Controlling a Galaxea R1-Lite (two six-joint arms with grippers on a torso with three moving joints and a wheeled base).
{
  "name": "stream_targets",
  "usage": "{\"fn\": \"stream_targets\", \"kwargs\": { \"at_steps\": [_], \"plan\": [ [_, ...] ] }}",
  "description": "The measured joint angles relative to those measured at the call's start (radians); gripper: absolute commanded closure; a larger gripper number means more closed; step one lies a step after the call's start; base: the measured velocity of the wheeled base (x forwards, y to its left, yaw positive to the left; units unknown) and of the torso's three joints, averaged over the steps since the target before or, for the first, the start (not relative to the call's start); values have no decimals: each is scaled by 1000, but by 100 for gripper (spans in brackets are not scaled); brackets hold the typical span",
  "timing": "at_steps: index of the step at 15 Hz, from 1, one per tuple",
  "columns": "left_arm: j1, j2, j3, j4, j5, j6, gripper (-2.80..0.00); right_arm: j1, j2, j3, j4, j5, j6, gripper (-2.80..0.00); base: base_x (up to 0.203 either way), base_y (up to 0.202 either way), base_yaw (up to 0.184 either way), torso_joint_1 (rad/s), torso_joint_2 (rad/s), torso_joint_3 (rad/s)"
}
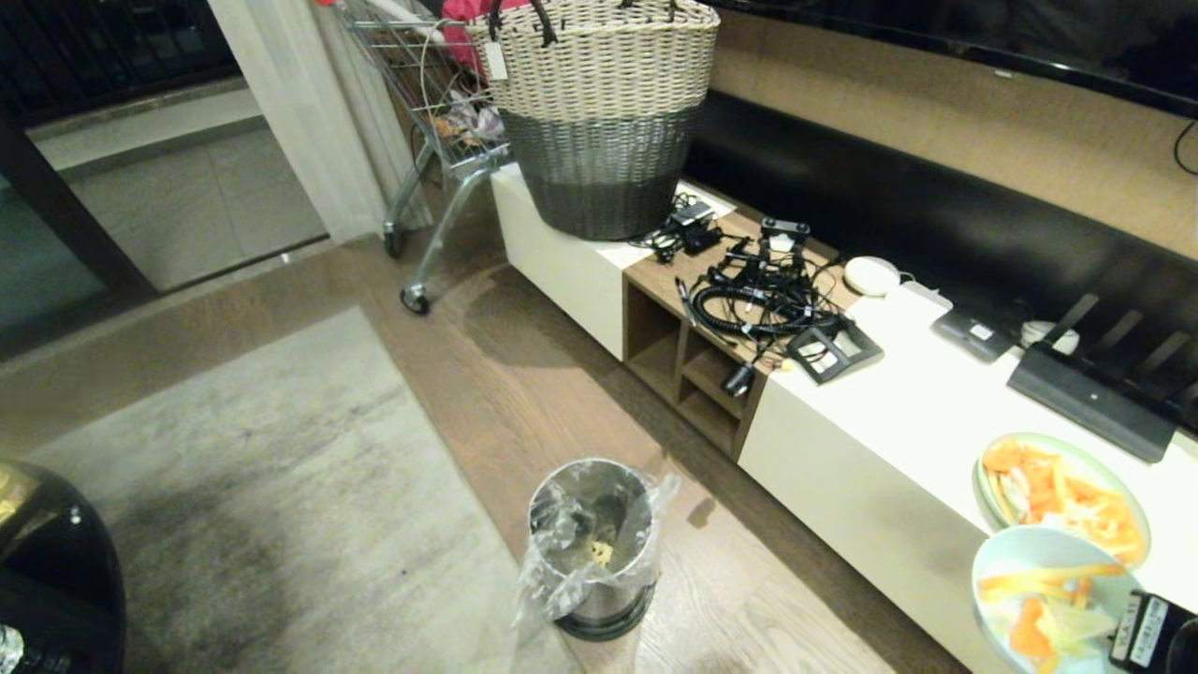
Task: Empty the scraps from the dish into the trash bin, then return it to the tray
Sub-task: Move the bowl over the trash can
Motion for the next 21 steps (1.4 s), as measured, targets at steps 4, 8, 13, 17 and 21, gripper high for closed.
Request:
{"fn": "stream_targets", "kwargs": {
  "at_steps": [4, 8, 13, 17, 21],
  "plan": [
    [0, 0, 0, 0, 1, 0, 0, 21, 9, -21, -25, 11, -117, 0, 0, 0, 0, 2, 1, -199],
    [0, 0, 1, -1, 2, 0, 0, 88, 23, -34, -58, 39, -227, 0, 0, 0, 0, 0, 2, -199],
    [0, 0, 1, -2, 2, 0, 0, 130, 91, -113, -88, 38, -268, 0, 0, 0, 0, 1, 4, -198],
    [0, 0, 1, -3, 2, 0, 0, 132, 134, -163, -90, 37, -268, 0, 0, 0, 0, 4, 4, -201],
    [0, 0, 3, -4, 3, 0, 0, 134, 167, -187, -92, 37, -268, 0, 0, 0, 0, -1, 2, -179]
  ]
}}
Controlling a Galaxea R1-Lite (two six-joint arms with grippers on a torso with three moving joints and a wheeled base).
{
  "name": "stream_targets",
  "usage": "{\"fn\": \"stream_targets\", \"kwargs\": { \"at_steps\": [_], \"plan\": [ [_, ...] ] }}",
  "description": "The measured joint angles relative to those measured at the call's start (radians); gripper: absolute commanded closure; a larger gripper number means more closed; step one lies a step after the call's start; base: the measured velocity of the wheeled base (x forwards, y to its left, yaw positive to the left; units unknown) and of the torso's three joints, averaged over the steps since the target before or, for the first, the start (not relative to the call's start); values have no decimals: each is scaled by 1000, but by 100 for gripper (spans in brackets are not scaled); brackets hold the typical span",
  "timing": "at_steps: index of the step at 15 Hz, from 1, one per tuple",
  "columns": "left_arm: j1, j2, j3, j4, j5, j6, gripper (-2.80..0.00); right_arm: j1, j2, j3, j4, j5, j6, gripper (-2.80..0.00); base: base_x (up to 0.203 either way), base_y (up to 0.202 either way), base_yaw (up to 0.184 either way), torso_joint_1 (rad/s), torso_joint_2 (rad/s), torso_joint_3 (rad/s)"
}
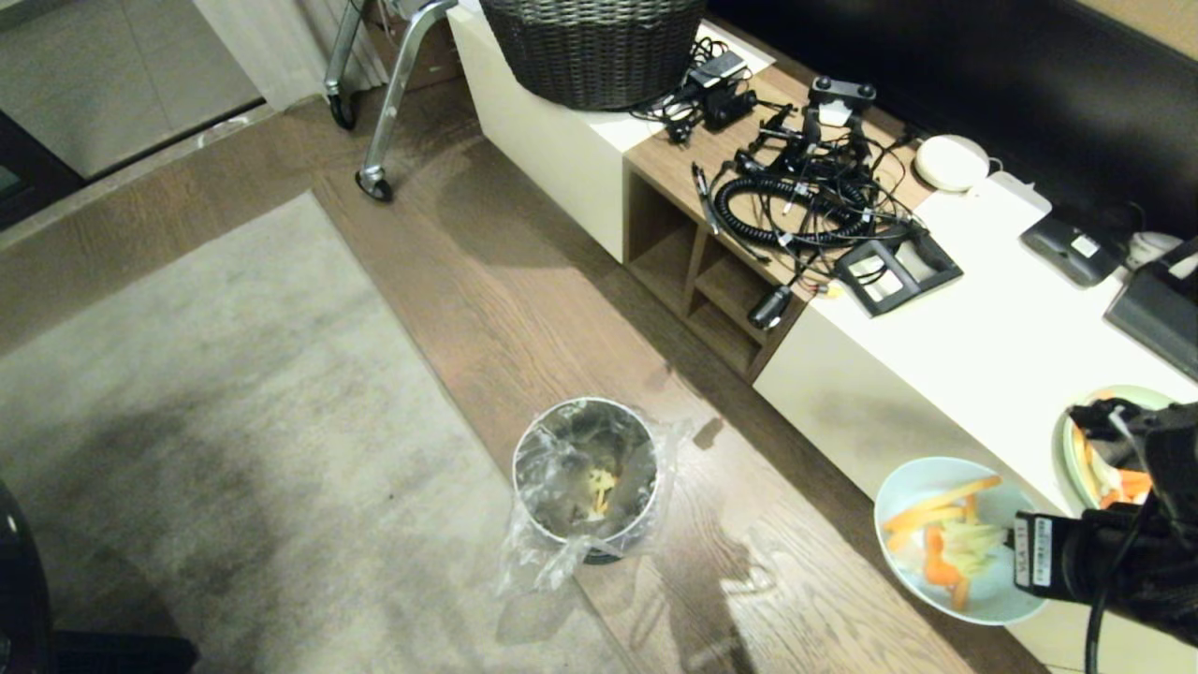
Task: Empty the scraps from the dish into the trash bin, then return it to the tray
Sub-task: Move the bowl over the trash can
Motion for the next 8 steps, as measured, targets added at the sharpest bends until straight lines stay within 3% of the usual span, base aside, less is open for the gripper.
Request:
{"fn": "stream_targets", "kwargs": {
  "at_steps": [5, 8],
  "plan": [
    [0, 0, 0, -3, 2, 1, 0, 0, 80, -79, -4, -3, -3, 0, 0, 0, 0, 3, 1, -24],
    [0, 0, 0, -3, 2, 0, 0, 3, 173, -152, -62, -6, -56, 0, 0, 0, 0, 0, 0, 0]
  ]
}}
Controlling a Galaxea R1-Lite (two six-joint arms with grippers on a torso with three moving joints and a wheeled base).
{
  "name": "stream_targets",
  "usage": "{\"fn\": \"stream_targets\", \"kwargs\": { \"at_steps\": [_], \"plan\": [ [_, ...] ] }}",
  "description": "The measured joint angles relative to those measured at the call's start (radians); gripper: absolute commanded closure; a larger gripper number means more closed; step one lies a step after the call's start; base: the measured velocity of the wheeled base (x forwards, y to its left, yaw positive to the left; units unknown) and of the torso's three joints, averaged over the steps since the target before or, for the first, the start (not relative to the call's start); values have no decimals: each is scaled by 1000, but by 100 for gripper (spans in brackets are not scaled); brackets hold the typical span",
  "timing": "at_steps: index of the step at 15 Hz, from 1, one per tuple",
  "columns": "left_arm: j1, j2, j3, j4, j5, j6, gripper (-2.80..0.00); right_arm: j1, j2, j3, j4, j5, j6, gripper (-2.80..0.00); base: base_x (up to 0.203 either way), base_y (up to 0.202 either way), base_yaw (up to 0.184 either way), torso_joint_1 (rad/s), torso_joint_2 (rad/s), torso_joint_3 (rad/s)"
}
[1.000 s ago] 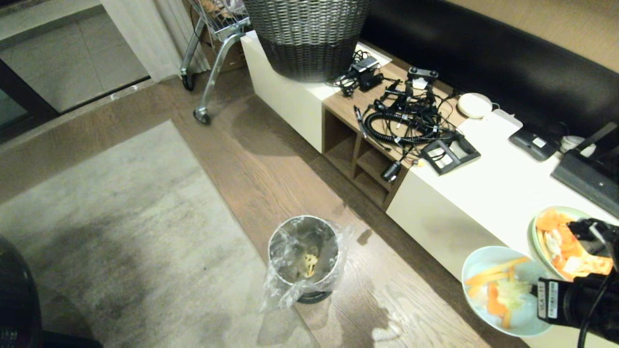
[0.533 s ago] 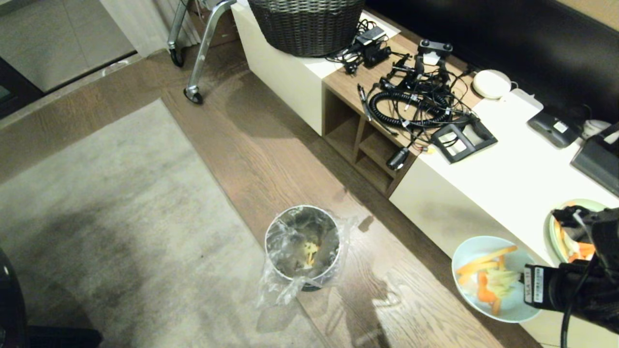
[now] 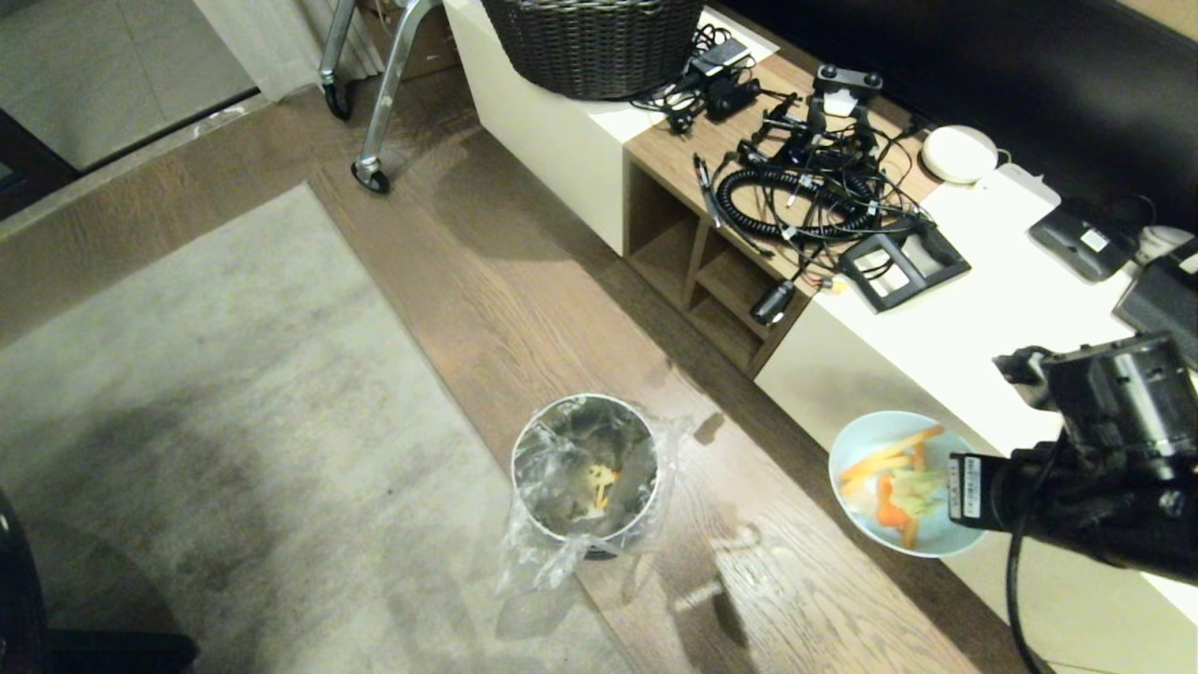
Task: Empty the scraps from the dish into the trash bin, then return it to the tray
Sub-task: Move the bowl over the trash can
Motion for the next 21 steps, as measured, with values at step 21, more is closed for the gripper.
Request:
{"fn": "stream_targets", "kwargs": {
  "at_steps": [21],
  "plan": [
    [0, 0, 0, 0, 0, 0, 0, 263, 607, -345, -884, -25, -243, 0, 0, 0, 0, 0, 0, 0]
  ]
}}
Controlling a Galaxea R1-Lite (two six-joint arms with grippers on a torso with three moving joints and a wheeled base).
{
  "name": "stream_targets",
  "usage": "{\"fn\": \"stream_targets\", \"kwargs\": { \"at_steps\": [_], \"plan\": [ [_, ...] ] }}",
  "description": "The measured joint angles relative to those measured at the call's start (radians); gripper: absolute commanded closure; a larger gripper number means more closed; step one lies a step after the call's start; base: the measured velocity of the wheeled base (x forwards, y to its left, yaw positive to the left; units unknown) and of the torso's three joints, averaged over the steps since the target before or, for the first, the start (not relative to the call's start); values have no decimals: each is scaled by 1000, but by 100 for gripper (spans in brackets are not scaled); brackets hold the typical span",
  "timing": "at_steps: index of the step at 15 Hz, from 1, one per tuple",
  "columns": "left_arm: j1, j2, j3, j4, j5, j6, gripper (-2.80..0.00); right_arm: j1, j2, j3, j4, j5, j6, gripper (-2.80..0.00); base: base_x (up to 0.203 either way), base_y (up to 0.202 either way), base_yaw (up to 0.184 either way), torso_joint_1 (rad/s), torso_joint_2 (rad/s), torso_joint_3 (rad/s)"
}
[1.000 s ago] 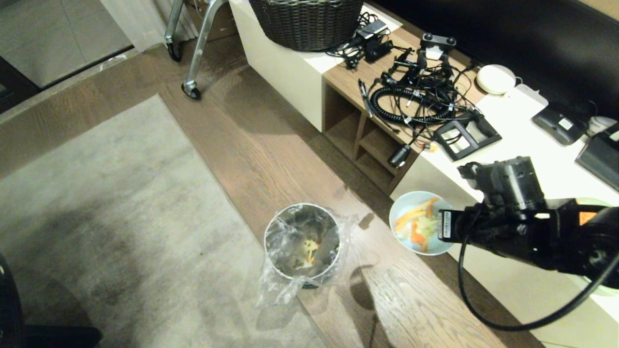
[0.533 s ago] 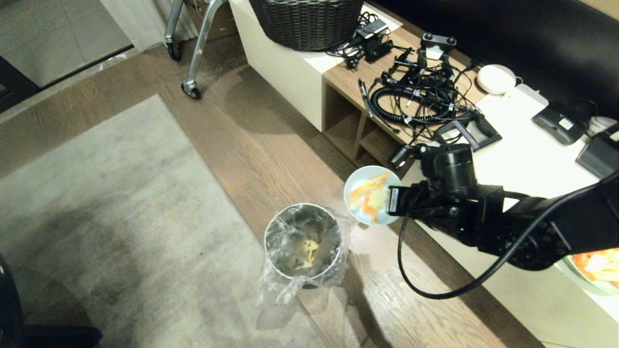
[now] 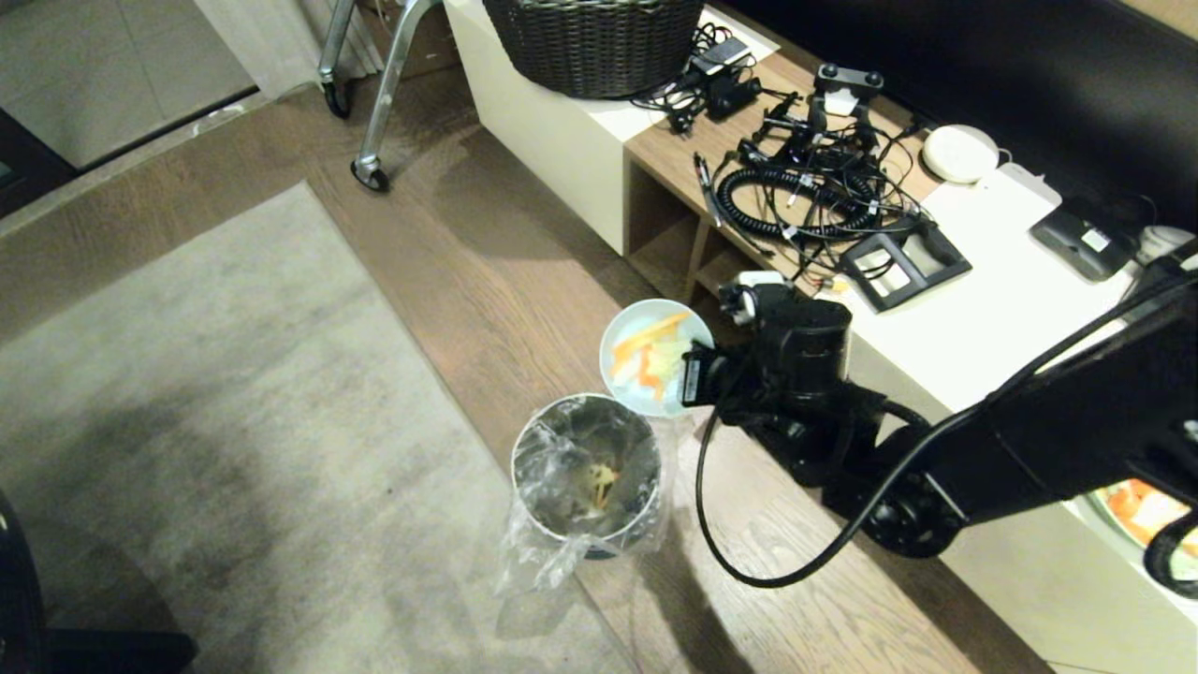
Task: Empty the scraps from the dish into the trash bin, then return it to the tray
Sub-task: Move the bowl over the trash can, then pour the leftover food from the bowl into the trash can
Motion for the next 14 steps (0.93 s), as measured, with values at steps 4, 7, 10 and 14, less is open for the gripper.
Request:
{"fn": "stream_targets", "kwargs": {
  "at_steps": [4, 7, 10, 14],
  "plan": [
    [0, 0, 0, 0, 0, 0, 0, 5, 87, 0, -206, 6, -126, 0, 0, 0, 0, 0, 0, 0],
    [0, 0, 0, 0, 0, 0, 0, 9, 141, -2, -320, 42, -213, 0, 0, 0, 0, 0, 0, 0],
    [0, 0, 0, 0, 1, 0, 0, 9, 180, -3, -408, 61, -282, 0, 0, 0, 0, 0, 0, 0],
    [0, 0, 0, 0, 0, 0, 0, 15, 212, -2, -485, 64, -359, 0, 0, 0, 0, 0, 0, 0]
  ]
}}
